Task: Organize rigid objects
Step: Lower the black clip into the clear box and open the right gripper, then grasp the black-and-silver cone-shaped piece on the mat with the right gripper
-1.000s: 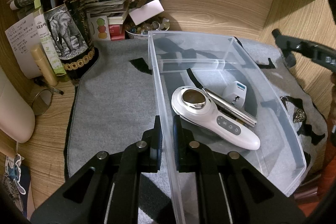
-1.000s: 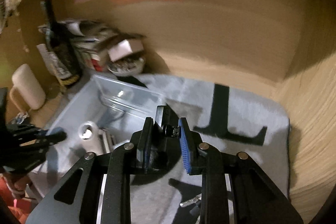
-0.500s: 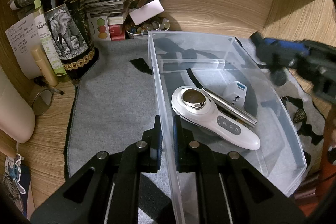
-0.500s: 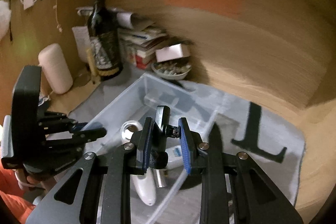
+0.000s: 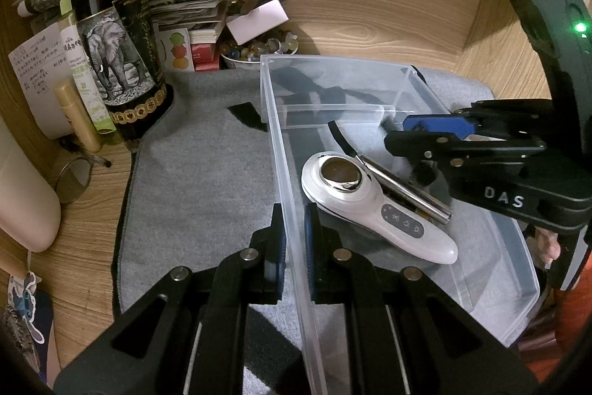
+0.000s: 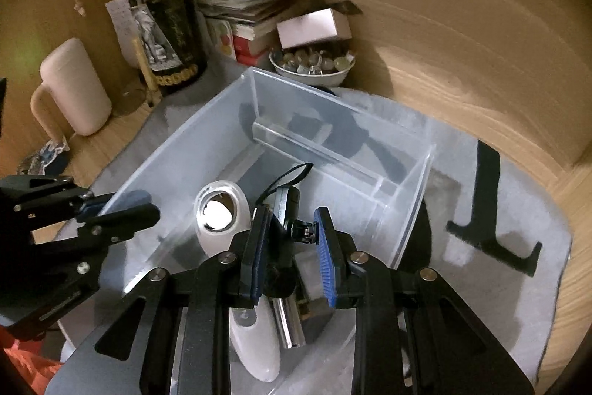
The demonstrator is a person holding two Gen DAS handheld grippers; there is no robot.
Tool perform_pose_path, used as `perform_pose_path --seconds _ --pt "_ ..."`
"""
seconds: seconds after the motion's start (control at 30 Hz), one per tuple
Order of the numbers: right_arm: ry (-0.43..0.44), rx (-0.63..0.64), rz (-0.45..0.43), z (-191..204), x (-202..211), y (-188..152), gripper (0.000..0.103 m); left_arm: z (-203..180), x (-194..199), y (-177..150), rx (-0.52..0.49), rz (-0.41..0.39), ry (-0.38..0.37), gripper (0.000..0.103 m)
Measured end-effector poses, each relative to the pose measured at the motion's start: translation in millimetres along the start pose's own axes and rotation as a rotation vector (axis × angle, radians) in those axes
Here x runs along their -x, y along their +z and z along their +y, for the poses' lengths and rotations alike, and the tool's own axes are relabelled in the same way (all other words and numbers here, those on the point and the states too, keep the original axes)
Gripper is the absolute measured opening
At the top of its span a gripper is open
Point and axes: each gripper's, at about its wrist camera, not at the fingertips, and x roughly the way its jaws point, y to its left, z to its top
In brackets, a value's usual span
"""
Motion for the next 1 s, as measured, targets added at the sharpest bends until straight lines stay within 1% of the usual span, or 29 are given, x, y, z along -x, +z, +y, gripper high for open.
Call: perform_pose_path --seconds 0.07,0.1,0.13,0.2,0.3,0.37,0.43,0.47,0.6,0.73,0.83,0.9,1.0 --pt "0.003 0.002 0.000 0.6 0.8 0.7 0.023 0.0 0.0 0.0 -0.001 -0.001 0.001 0.009" --pt "0.004 0.003 -0.002 1.3 2.6 0.8 0.026 -0.3 -0.1 0.3 -0.001 0.000 0.001 0.009" --pt "0.004 0.002 -0.006 1.3 3.6 1.9 0.031 0.0 -0.1 0.1 -0.001 0.000 0.000 0.009" --pt "-0.006 0.004 -0.032 1.8 11.4 1.2 0.039 -0.2 -0.1 0.3 -0.001 0.000 0.000 0.009" --pt "-0.022 0.004 -0.064 1.1 23.3 0.7 0.044 -0.1 0.0 0.3 -0.001 0.000 0.000 0.009" --pt "-0.035 0.000 -0.090 -1.3 33.7 -1.4 0.050 -0.1 0.0 0.2 0.000 0.000 0.001 0.009" --pt "-0.070 -0.009 -0.118 -5.6 43.8 -3.8 0.070 -0.1 -0.1 0.2 0.000 0.000 0.001 0.009" --pt "-0.091 -0.013 -0.133 -8.4 49.3 -5.5 0.072 0.0 -0.1 0.2 0.000 0.000 0.001 0.009" --pt "-0.164 -0.046 -0.169 -26.7 72.6 -14.4 0.073 0.1 0.0 0.2 -0.002 0.000 0.000 0.009" --pt "-0.241 -0.098 -0.178 -49.8 92.5 -26.5 0.075 0.2 -0.2 0.5 -0.003 -0.001 -0.001 0.009" --pt "-0.286 -0.134 -0.178 -63.4 102.2 -37.6 0.076 -0.4 -0.1 0.4 0.000 0.000 -0.001 0.009" --pt "-0.306 -0.164 -0.174 -71.9 106.5 -46.5 0.079 -0.3 -0.1 0.6 0.001 0.000 -0.002 0.009" --pt "-0.338 -0.212 -0.145 -83.3 107.2 -65.9 0.080 -0.4 -0.1 0.4 -0.001 0.000 -0.001 0.009"
